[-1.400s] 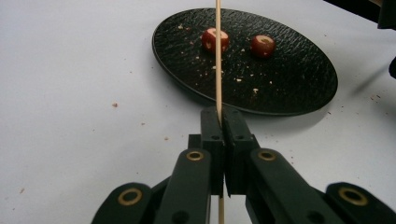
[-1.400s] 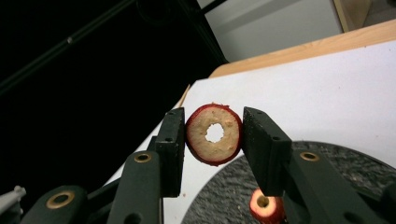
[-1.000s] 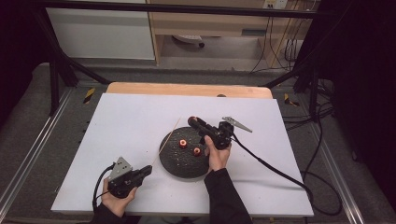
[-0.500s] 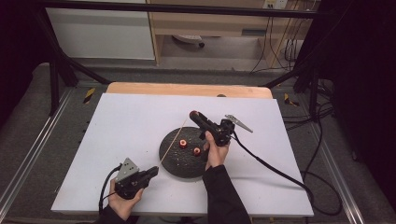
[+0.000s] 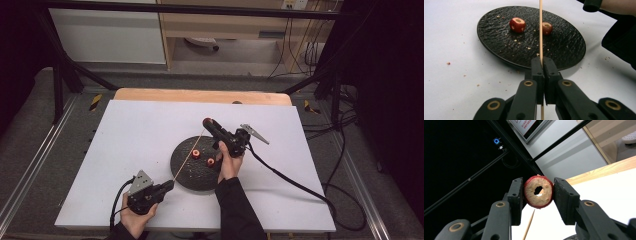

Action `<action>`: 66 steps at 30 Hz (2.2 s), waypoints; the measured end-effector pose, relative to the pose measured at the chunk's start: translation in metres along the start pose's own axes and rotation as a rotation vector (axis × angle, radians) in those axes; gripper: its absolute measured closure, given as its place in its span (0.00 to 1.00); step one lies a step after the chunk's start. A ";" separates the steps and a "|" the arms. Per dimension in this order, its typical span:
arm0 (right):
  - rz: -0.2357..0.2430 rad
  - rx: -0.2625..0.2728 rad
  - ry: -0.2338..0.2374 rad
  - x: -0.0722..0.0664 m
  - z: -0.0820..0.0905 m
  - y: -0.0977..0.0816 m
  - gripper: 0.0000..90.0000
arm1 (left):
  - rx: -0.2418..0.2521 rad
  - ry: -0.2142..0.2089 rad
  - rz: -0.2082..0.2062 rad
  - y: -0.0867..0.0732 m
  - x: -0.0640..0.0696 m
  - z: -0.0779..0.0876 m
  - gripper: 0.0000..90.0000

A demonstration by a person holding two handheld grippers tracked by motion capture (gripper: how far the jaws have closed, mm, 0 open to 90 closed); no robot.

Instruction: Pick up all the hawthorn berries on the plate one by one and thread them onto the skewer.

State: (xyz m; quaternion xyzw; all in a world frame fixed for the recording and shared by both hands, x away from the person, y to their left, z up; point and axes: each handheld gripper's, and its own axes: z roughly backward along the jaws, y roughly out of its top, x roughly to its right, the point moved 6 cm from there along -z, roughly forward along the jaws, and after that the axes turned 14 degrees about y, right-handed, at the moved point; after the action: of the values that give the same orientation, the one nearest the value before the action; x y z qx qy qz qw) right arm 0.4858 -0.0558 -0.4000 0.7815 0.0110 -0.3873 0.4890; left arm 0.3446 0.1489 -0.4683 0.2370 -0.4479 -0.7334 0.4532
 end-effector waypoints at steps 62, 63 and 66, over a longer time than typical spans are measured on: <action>0.039 -0.006 0.018 -0.002 0.001 -0.005 0.68 | -0.017 -0.010 0.132 0.012 0.025 -0.006 0.98; 0.037 -0.009 0.019 -0.002 0.001 -0.005 0.68 | -0.021 -0.014 0.138 0.013 0.026 -0.007 0.98; 0.021 -0.014 0.022 -0.003 0.002 -0.006 0.68 | -0.024 -0.022 0.144 0.016 0.026 -0.011 0.98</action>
State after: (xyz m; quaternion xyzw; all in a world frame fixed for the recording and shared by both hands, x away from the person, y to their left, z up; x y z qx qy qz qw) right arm 0.4802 -0.0529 -0.4026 0.7823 0.0112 -0.3734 0.4984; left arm 0.3474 0.1183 -0.4577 0.1905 -0.4598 -0.7069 0.5025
